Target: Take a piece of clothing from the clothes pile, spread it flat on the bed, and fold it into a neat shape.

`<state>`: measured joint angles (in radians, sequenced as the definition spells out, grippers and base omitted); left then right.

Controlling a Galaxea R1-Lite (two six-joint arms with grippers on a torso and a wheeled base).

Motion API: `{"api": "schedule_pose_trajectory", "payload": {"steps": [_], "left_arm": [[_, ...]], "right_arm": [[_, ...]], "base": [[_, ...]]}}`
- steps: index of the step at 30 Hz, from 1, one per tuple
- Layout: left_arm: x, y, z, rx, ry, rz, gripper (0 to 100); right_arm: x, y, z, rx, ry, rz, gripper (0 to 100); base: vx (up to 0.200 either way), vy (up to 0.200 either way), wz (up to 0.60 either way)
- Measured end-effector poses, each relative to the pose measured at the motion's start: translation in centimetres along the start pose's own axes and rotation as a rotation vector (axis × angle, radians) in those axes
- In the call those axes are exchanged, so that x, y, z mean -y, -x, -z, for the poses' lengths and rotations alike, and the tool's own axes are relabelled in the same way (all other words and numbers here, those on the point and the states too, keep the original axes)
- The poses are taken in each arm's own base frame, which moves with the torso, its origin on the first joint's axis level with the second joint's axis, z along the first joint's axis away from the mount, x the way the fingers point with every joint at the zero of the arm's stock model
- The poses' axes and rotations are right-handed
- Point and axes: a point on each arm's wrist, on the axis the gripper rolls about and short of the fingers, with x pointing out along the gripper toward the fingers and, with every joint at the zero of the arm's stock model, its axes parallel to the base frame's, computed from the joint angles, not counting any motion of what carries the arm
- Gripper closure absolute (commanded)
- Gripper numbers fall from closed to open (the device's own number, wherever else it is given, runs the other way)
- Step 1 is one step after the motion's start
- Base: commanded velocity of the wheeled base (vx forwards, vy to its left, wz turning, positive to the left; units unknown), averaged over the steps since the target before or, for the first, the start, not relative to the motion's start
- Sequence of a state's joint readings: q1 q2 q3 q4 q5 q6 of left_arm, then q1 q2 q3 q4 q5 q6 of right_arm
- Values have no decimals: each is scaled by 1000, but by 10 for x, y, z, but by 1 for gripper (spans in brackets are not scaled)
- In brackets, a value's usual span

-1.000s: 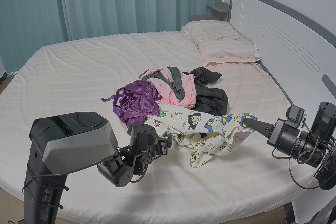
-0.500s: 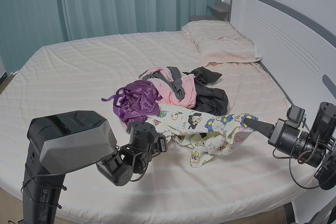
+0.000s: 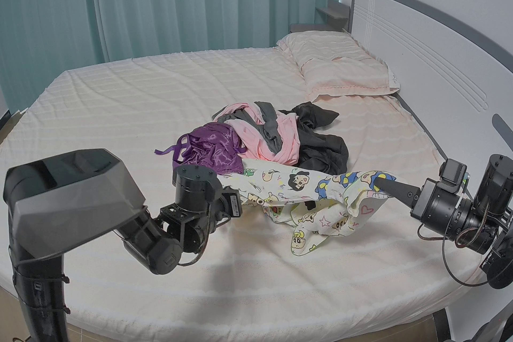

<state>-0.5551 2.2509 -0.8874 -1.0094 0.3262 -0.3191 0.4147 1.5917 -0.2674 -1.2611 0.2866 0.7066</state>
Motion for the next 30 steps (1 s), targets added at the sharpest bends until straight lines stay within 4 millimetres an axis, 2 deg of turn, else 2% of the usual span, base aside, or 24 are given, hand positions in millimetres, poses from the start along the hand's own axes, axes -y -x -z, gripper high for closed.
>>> {"api": "schedule_pose_trajectory", "payload": {"steps": [5,6,10,17,23,27,30], "left_arm": [[-12,15,-27,37,22,-25,100],[-18,22,-37,53,31,-34,100],[-34,41,-52,78,51,-61,100],[-59,82,-65,99,78,-97,100],[-64,113,-74,143,92,-98,100],[-58,134,-84,207,107,-62,100],[-51,145,-94,254,120,-28,100]], "right_arm": [[1,0,-3,13,1,5,100],[2,0,-4,18,2,6,100],[2,-2,-6,29,7,8,100],[1,-10,-13,48,17,-4,100],[-12,-21,-31,106,46,-60,100],[-26,-27,-44,117,56,-93,100],[-39,-31,-45,86,54,-117,100]], "base": [[0,0,0],[0,0,0],[0,0,0],[0,0,0],[0,0,0],[0,0,0],[0,0,0]]}}
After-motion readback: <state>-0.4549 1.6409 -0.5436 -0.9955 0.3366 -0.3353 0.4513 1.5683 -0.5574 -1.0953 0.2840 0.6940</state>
